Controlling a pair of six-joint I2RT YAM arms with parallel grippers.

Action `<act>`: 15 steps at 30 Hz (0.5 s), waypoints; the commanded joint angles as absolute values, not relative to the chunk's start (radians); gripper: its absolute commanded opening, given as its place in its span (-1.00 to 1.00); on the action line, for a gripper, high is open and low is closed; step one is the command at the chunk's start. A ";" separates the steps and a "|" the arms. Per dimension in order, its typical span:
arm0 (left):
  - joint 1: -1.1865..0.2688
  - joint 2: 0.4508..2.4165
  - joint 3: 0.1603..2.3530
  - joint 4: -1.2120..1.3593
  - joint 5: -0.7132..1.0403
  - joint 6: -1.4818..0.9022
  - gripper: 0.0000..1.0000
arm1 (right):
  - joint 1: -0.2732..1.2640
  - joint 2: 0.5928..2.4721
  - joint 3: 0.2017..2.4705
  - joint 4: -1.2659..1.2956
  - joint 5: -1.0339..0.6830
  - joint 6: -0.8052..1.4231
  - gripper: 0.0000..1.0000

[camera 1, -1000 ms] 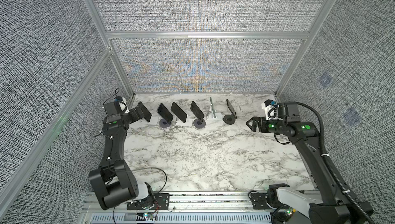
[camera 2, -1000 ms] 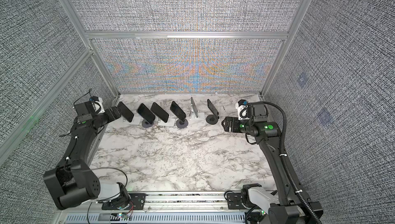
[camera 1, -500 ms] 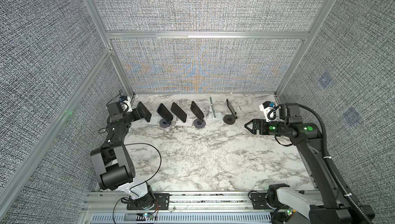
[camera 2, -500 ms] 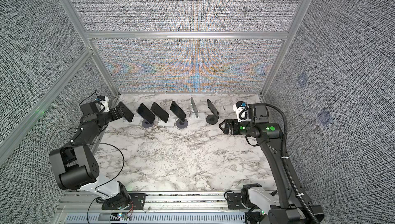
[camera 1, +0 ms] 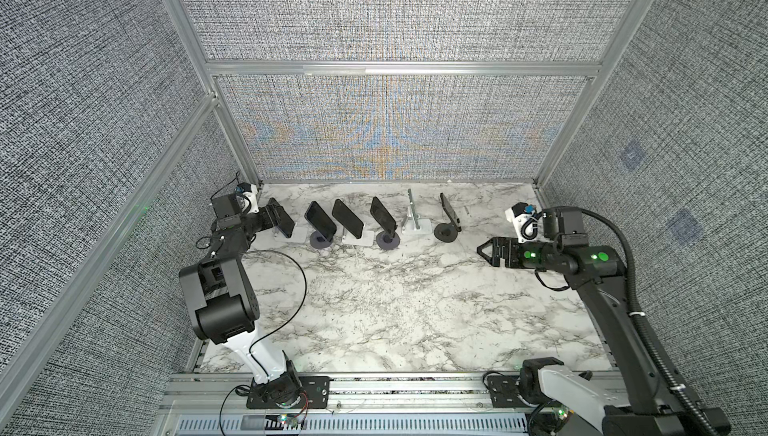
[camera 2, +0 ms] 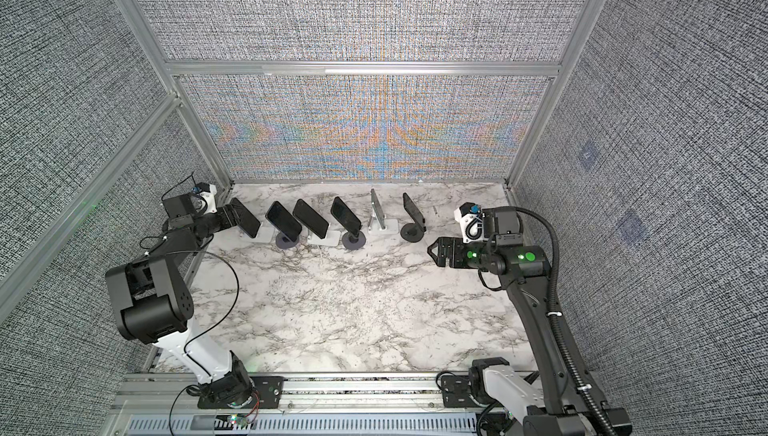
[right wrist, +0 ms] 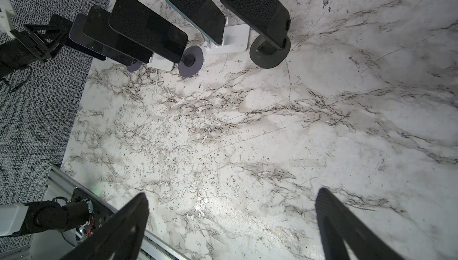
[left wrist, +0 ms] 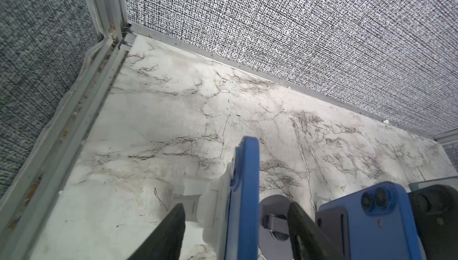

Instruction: Remove the phone from the phone stand

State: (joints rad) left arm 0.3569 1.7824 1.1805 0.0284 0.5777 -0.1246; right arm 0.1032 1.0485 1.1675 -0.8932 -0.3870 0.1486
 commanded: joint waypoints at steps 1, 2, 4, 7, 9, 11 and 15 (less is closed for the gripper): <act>0.359 1.799 1.193 0.093 0.621 -0.141 0.25 | 0.103 1.042 1.166 -0.903 -0.362 0.136 0.90; 0.358 1.803 1.195 0.103 0.623 -0.144 0.22 | 0.104 1.042 1.165 -0.902 -0.361 0.138 0.89; 0.358 1.816 1.211 0.103 0.636 -0.150 0.12 | 0.104 1.043 1.155 -0.893 -0.358 0.146 0.89; 0.359 1.827 1.218 0.107 0.641 -0.151 -0.04 | 0.103 1.052 1.142 -0.880 -0.362 0.155 0.89; 0.359 1.835 1.225 0.095 0.637 -0.143 -0.16 | 0.104 1.054 1.137 -0.870 -0.364 0.158 0.89; 0.359 1.841 1.227 0.089 0.632 -0.137 -0.27 | 0.104 1.058 1.137 -0.865 -0.365 0.163 0.89; 0.357 1.848 1.229 0.078 0.620 -0.121 -0.41 | 0.103 1.066 1.134 -0.858 -0.352 0.166 0.90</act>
State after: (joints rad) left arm 0.3569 1.8431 1.2221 0.0776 0.6231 -0.1394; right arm 0.1032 1.0618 1.1370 -0.8757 -0.3656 0.1577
